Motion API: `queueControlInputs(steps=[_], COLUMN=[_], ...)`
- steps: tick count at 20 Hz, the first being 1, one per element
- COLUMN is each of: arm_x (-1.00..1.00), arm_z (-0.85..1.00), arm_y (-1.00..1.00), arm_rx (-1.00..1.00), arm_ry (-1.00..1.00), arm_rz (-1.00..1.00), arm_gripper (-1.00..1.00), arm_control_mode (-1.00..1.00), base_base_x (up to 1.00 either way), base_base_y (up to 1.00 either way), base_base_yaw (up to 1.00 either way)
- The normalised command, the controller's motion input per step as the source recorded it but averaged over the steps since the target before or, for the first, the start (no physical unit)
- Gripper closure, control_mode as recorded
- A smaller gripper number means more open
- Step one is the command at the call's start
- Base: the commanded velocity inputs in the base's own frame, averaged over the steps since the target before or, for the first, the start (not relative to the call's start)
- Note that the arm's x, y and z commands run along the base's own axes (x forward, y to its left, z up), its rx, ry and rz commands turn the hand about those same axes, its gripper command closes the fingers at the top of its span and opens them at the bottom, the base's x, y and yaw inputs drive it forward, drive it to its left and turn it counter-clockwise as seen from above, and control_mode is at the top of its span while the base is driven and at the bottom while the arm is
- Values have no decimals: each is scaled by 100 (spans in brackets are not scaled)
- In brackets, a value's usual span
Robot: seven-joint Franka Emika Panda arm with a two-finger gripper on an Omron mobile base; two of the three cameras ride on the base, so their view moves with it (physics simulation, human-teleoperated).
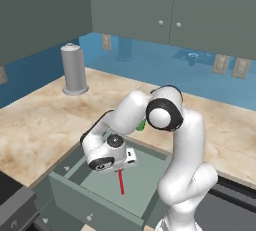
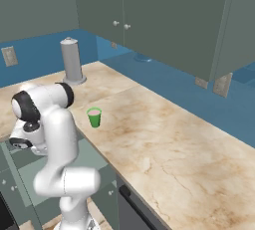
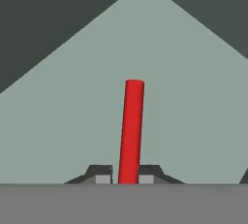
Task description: Pick up the straw from the left drawer and put it inside the smoothie cup.
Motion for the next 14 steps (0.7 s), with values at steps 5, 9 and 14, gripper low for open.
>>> queueControlInputs(steps=[5,9,14], arm_x=[0,0,0], arm_z=[100,100,100], arm_y=[0,0,4], arm_rx=[0,1,4], arm_ry=[-3,-1,-3], arm_rz=[-8,-15,-22], arm_gripper=[100,100,100], arm_control_mode=[-100,-100,-100], base_base_x=[0,0,0], base_base_y=[0,0,0], base_base_yaw=[0,0,0])
